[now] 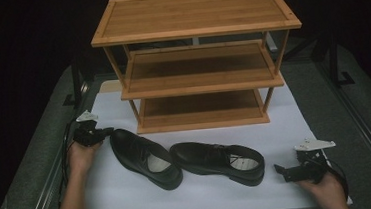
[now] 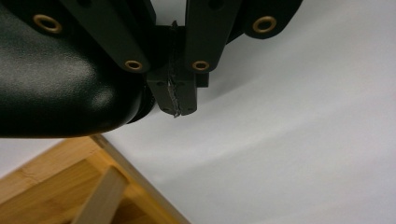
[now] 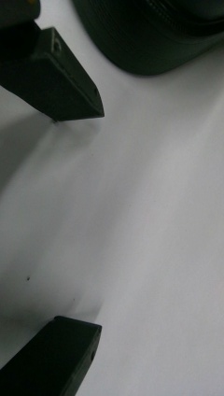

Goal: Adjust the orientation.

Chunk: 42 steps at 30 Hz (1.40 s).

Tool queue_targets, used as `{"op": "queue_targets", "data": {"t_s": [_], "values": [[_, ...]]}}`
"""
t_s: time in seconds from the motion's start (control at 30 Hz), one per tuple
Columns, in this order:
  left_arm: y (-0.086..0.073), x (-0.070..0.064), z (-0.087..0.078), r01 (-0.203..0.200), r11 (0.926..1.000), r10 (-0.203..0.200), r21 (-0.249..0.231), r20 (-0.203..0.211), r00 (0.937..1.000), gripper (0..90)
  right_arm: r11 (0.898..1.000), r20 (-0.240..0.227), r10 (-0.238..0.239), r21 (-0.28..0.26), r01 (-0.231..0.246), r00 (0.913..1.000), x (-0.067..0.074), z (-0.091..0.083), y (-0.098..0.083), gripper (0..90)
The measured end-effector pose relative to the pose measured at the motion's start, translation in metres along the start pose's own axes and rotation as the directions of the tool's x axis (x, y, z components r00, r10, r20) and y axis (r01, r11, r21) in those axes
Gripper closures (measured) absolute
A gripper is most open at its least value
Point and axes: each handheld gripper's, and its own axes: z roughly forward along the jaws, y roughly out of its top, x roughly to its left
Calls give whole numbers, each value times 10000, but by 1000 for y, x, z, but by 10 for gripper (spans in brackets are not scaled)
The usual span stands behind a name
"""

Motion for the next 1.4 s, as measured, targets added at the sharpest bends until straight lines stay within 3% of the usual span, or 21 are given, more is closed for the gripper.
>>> {"op": "queue_targets", "data": {"t_s": [0.47,0.53,0.6,0.7,0.77,1.0,1.03,1.1,1.27,1.4], "values": [[0,-27,7,-480,9986,498,-220,908,9946,900,10000,0,-2,0,2,10000,0,0,0,0],[0,-26,7,-366,9992,379,-154,951,9947,900,10000,0,-2,-3,2,10000,0,0,0,0],[-3,-26,4,-256,9996,265,-149,642,9976,900,10000,0,0,-6,0,10000,0,0,0,0],[-11,-25,-3,1,9998,9,-188,549,9985,900,10000,4,1,-14,-1,10000,0,0,0,0],[-22,-27,-15,180,9996,-168,-210,514,9985,900,10000,1,1,-15,-1,10000,0,0,0,0],[-43,-54,-38,-77,9999,71,86,629,9980,900,10000,6,-7,-5,7,10000,0,0,0,0],[-50,-63,-42,-62,9998,50,171,719,9974,900,10000,6,-3,-5,3,10000,0,0,0,0],[-54,-69,-43,-99,9998,81,187,946,9955,900,10000,8,-11,-7,11,10000,0,0,0,0],[-52,-77,-37,-351,9991,320,244,1187,9924,900,10000,13,-34,-18,34,10000,0,0,0,0],[-51,-76,-35,-408,9989,378,240,1157,9926,900,10000,15,-32,-19,32,10000,0,0,0,0]]}}
